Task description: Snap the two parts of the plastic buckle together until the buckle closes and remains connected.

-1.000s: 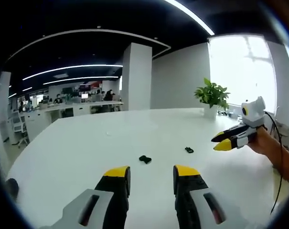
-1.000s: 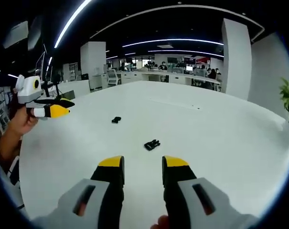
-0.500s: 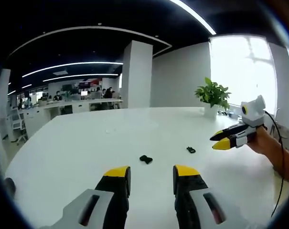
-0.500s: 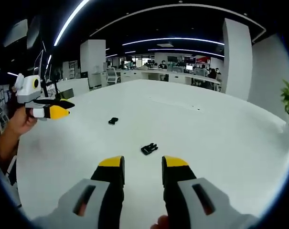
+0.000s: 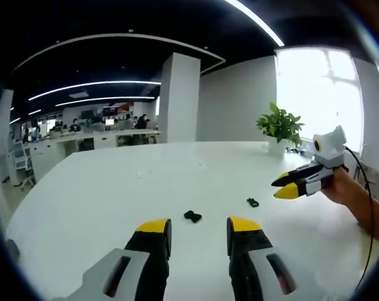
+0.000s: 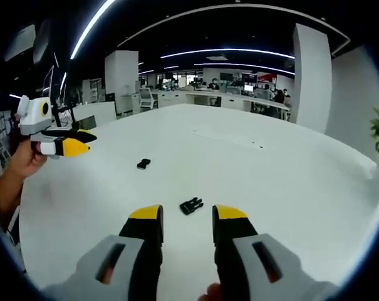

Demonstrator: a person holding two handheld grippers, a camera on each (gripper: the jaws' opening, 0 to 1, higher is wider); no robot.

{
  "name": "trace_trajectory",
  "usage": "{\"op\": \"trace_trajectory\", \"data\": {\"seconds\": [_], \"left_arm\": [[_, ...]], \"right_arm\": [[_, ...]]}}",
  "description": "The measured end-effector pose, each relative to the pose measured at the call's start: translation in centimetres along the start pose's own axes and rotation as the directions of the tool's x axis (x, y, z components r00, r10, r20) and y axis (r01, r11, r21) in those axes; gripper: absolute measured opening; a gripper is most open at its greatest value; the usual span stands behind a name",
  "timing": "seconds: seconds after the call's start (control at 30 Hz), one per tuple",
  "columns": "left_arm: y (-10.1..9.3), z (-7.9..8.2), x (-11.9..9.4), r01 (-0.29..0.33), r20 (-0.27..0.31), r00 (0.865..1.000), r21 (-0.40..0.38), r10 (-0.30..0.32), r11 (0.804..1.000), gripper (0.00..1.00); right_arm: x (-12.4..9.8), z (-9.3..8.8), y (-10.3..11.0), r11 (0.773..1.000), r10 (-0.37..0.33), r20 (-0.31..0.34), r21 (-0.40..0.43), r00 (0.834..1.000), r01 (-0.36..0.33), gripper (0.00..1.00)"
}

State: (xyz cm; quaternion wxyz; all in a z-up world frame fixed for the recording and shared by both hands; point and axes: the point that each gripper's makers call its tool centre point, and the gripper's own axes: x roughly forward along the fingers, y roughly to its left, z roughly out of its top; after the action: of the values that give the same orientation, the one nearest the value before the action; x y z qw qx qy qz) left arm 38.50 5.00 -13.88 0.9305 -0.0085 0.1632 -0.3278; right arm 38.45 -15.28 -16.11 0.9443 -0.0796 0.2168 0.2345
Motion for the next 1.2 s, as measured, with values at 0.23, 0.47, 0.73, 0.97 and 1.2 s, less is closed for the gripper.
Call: {"op": "trace_trajectory", "data": {"seconds": [0.23,0.47,0.73,0.97,1.2], "left_arm": [[0.1,0.2,0.8,0.004,-0.008,1.000,0.000,-0.004,1.000,0.35],[0.3,0.0,1.9,0.031,-0.011,0.999,-0.059,-0.032,0.998,0.35],[0.7,-0.2,3.0,0.019,-0.026,0.999,-0.056,-0.021,0.998,0.35],[0.6,-0.3,4.4,0.013,-0.038,0.999,-0.029,-0.014,0.999,0.35],[0.7,-0.8,5.6,0.002,-0.052,0.999,-0.012,-0.002,1.000,0.35]], "right_arm": [[0.9,0.7,0.0,1.000,0.009,-0.007,-0.017,1.000,-0.009,0.31],[1.8,1.0,-0.3,1.000,0.012,-0.011,-0.017,1.000,-0.013,0.31],[2.5,0.2,-0.5,1.000,0.018,-0.019,0.001,1.000,-0.018,0.31],[2.9,-0.3,-0.7,1.000,0.012,-0.016,0.018,1.000,-0.012,0.30],[3.4,-0.8,-0.8,1.000,0.008,-0.022,0.015,1.000,-0.008,0.31]]}}
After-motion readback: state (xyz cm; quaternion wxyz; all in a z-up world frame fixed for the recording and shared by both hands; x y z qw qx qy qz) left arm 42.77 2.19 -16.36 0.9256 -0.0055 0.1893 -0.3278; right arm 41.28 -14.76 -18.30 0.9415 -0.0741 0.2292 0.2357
